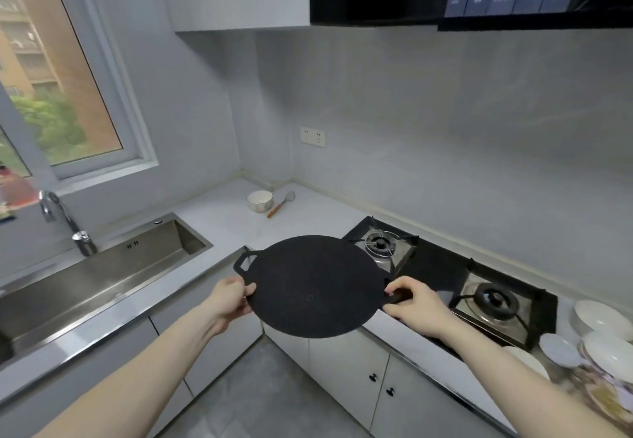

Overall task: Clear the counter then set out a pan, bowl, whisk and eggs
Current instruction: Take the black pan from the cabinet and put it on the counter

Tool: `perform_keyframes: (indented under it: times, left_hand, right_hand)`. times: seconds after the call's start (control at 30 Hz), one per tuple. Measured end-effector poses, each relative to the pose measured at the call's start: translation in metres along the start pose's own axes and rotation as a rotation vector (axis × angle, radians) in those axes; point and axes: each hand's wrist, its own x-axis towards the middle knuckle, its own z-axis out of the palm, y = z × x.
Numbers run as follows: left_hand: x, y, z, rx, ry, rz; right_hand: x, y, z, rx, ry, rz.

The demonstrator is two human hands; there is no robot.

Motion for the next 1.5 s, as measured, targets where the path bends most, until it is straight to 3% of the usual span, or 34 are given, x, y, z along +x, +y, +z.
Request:
perform_keyframes:
  times: [0.13,0.3,0.73,0.97,1.23,1.5]
  left_hand:
    - [0.038,-0.004,-0.002,0.042,0.042,0.031]
    - [0.099,-0.001,-0.008,0.106,0.089,0.013]
    - [0.243,0.012,-0.008,0.138,0.138,-0.176]
    - [0.339,0.016,-0.010,0.271,0.055,-0.259]
    - [0.466,0.037,-0.026,0.432,-0.063,-0.233]
    - [0.545,0.049,-0.021,0.497,-0.153,-0.282]
  right_hand:
    - [0.045,0.000,0.035,0.390,-0.033,0.248]
    - [0.116,0.000,0.062,0.529,0.012,0.351]
    - [0.292,0.010,0.111,0.553,0.083,0.450]
    - [0.355,0.016,0.147,0.541,0.160,0.550]
    - [0.418,0.010,0.204,0.555,0.286,0.674]
    - [0.448,0.007,0.239,0.549,0.412,0.808]
